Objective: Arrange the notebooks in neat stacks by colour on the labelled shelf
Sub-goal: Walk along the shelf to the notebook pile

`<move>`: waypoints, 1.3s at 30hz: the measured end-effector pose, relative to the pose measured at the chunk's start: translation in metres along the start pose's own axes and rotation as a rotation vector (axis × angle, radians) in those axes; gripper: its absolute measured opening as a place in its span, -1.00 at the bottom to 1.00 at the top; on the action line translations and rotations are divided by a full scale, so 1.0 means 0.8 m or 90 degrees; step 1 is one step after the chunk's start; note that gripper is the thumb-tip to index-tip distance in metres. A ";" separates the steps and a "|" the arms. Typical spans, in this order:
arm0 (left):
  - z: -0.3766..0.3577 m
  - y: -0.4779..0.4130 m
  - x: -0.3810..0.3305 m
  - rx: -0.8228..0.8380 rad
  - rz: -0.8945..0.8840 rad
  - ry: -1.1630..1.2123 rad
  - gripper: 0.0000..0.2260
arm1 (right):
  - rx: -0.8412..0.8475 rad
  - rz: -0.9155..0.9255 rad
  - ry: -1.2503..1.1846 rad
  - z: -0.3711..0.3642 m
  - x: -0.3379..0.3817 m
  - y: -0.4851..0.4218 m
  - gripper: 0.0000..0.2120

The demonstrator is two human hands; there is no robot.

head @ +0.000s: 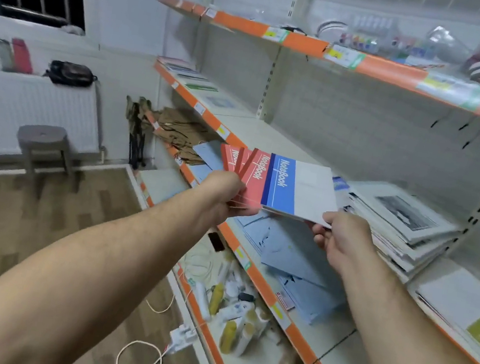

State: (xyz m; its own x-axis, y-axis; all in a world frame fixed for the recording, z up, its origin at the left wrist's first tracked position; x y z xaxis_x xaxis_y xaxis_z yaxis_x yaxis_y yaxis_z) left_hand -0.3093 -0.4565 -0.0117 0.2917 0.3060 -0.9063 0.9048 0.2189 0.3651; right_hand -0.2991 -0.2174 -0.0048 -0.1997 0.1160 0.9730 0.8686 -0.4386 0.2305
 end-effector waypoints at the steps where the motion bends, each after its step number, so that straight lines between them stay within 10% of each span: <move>1: 0.016 -0.016 -0.007 -0.010 0.000 0.003 -0.91 | 0.008 0.004 0.004 -0.025 0.000 -0.005 -0.86; 39: 0.374 -0.552 -0.283 -0.268 -0.023 0.153 -0.94 | 0.293 0.003 0.086 -0.792 0.048 -0.271 -0.79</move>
State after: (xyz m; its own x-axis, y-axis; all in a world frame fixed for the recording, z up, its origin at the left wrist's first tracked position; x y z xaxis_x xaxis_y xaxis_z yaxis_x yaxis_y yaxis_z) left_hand -0.6821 -0.9001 -0.0313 0.1378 0.4851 -0.8635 0.6941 0.5746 0.4336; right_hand -0.7820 -0.6824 -0.0094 -0.2254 -0.0149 0.9741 0.9742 0.0051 0.2255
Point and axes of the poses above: each hand's wrist, its own y-axis away from the middle knuckle, its own z-axis out of the back of the hand, x = y × z, the point moved 9 cm from there along -y, towards the middle knuckle, and after that the axes turned 7 degrees about -x, right-handed, at the moved point
